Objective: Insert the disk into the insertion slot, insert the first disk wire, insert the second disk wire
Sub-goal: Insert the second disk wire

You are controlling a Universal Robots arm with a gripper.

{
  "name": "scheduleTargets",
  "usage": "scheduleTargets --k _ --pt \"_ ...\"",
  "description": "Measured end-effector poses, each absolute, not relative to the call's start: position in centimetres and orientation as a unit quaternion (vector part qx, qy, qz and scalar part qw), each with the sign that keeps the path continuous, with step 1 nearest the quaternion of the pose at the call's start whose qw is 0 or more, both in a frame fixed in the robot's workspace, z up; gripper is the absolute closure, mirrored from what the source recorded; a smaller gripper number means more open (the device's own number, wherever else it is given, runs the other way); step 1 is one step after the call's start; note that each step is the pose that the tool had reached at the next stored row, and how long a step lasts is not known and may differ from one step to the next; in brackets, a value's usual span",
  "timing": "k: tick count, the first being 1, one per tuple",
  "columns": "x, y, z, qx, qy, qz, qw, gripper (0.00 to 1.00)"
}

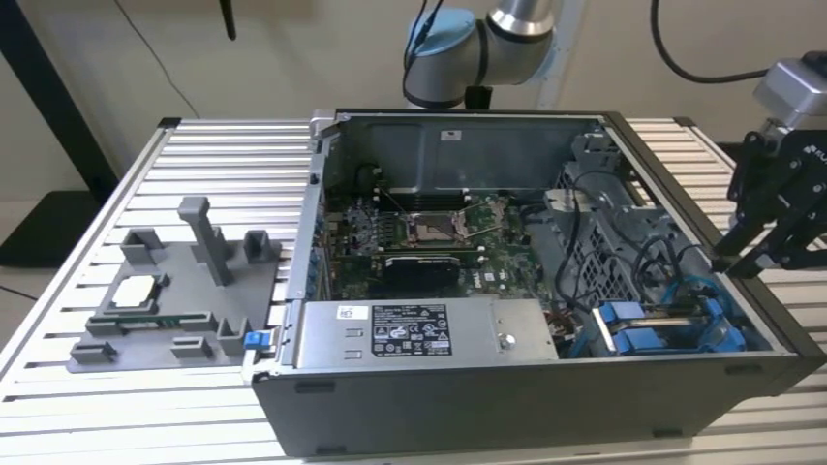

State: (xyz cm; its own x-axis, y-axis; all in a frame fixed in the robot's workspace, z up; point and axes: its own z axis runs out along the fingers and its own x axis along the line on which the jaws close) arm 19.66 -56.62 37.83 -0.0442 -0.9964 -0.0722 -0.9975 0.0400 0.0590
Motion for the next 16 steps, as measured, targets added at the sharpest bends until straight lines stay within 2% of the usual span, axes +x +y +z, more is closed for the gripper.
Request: scheduleTargets --k 5,10,16 --pt "20.07 -56.52 37.81 -0.691 0.721 0.048 0.004 0.0" --pt "20.38 -56.51 37.65 -0.69 0.721 0.061 -0.009 0.0" --pt "20.45 -56.51 37.52 -0.69 0.721 0.067 -0.003 0.0"
